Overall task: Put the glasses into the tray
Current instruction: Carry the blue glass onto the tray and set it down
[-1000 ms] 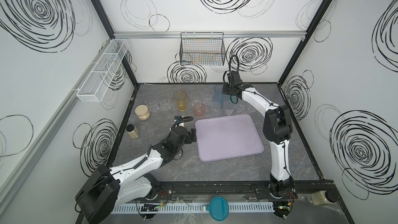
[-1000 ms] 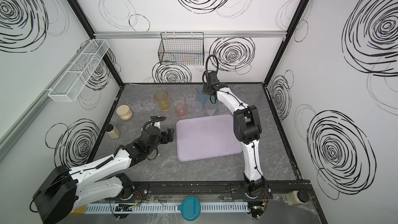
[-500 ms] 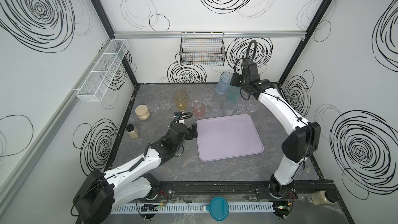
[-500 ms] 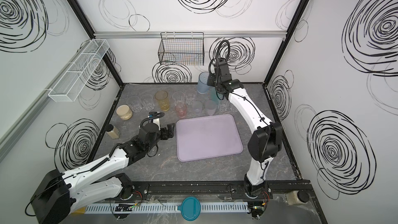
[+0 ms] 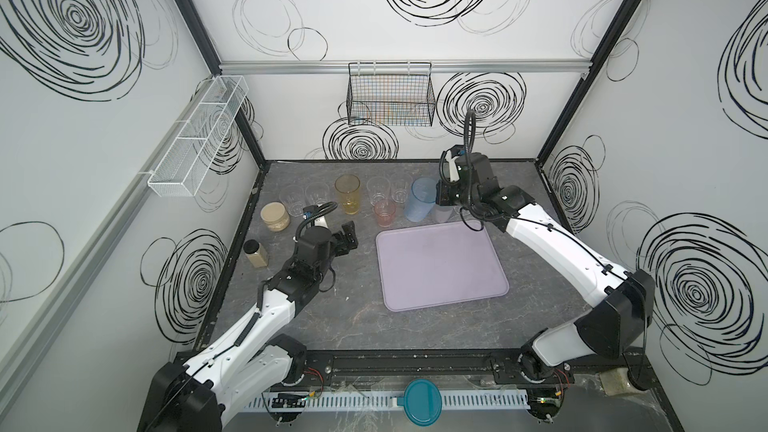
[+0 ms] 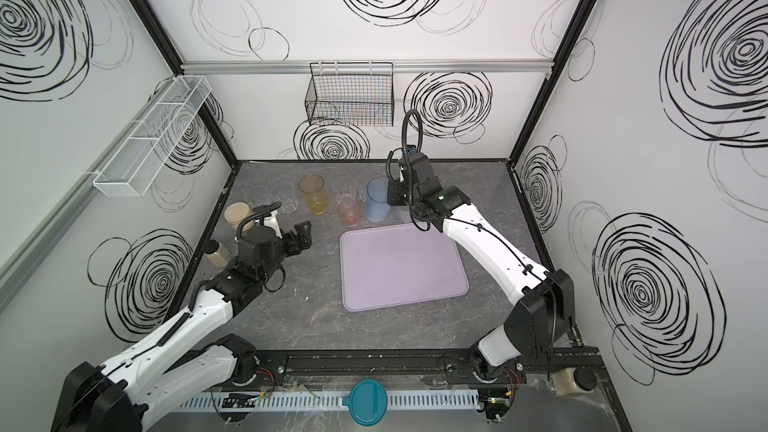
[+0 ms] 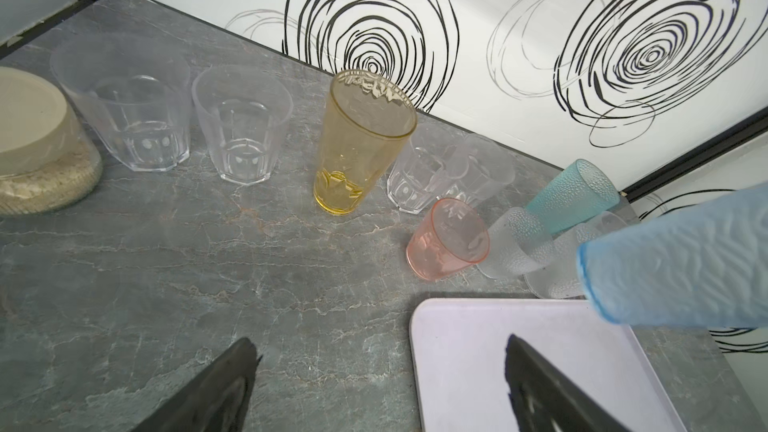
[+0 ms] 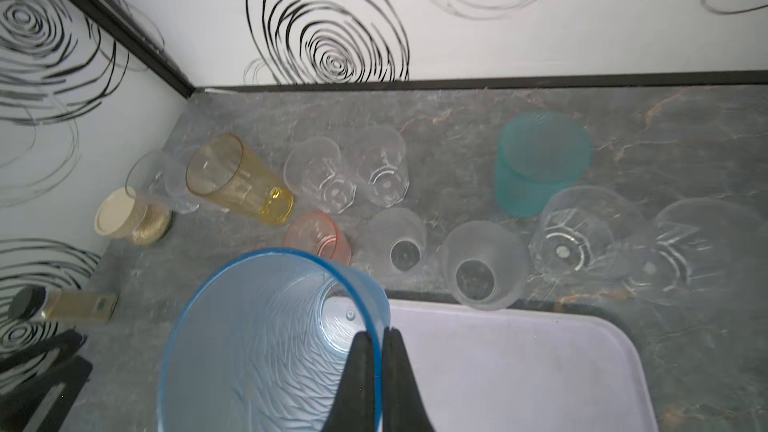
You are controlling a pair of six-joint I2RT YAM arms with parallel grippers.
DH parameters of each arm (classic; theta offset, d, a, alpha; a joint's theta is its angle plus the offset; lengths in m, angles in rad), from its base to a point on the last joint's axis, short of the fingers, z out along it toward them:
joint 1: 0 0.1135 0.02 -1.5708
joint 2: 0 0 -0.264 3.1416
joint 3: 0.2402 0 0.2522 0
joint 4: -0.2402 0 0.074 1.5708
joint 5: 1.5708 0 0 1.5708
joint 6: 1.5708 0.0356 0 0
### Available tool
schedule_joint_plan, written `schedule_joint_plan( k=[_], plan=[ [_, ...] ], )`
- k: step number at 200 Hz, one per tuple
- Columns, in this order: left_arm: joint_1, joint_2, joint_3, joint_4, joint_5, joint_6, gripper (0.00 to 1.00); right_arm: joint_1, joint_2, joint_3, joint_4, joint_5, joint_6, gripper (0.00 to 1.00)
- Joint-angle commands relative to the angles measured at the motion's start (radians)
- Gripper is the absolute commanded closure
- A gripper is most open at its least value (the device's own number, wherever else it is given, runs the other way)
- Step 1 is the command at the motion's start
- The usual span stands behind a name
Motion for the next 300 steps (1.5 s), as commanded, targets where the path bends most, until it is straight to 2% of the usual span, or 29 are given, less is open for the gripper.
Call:
schedule_joint_plan(
  k=[1,30,59,88,117,172,199,225,250,266,283,300],
  plan=[
    [0.011,-0.013,-0.023,0.001,-0.015,-0.028,0.04,0.064,0.014,-0.018,-0.018,-0.042,-0.017,1.0],
    [0.003,-0.009,-0.027,0.01,-0.025,-0.031,0.04,0.127,0.097,-0.029,-0.003,-0.02,-0.026,1.0],
    [-0.052,0.005,-0.053,0.037,-0.048,-0.041,0.03,0.158,0.184,-0.012,0.035,-0.005,-0.025,1.0],
    [-0.115,0.02,-0.08,0.049,-0.078,-0.065,0.04,0.167,0.284,0.065,-0.018,0.032,-0.024,1.0],
    [-0.127,0.011,-0.097,0.067,-0.086,-0.069,0.04,0.166,0.382,0.125,-0.076,0.071,-0.022,1.0],
    [-0.123,0.008,-0.1,0.077,-0.084,-0.052,0.04,0.171,0.408,0.183,-0.073,0.1,-0.022,1.0],
    [-0.117,-0.002,-0.101,0.076,-0.074,-0.064,0.04,0.209,0.417,0.214,-0.092,0.196,-0.054,1.0],
    [-0.105,-0.009,-0.095,0.077,-0.048,-0.067,0.04,0.213,0.439,0.209,-0.096,0.214,-0.056,1.0],
    [-0.102,-0.016,-0.076,0.047,-0.041,-0.053,0.04,0.242,0.434,0.196,-0.092,0.289,-0.063,1.0],
    [-0.097,-0.029,-0.074,0.038,-0.043,-0.046,0.04,0.243,0.426,0.191,-0.084,0.263,-0.068,0.94],
    [-0.088,-0.04,-0.072,0.037,-0.04,-0.041,0.03,0.254,0.41,0.178,-0.073,0.268,-0.073,0.81],
    [-0.075,-0.036,-0.056,0.024,-0.03,-0.028,0.03,0.258,0.391,0.178,-0.064,0.255,-0.078,0.73]
  ],
)
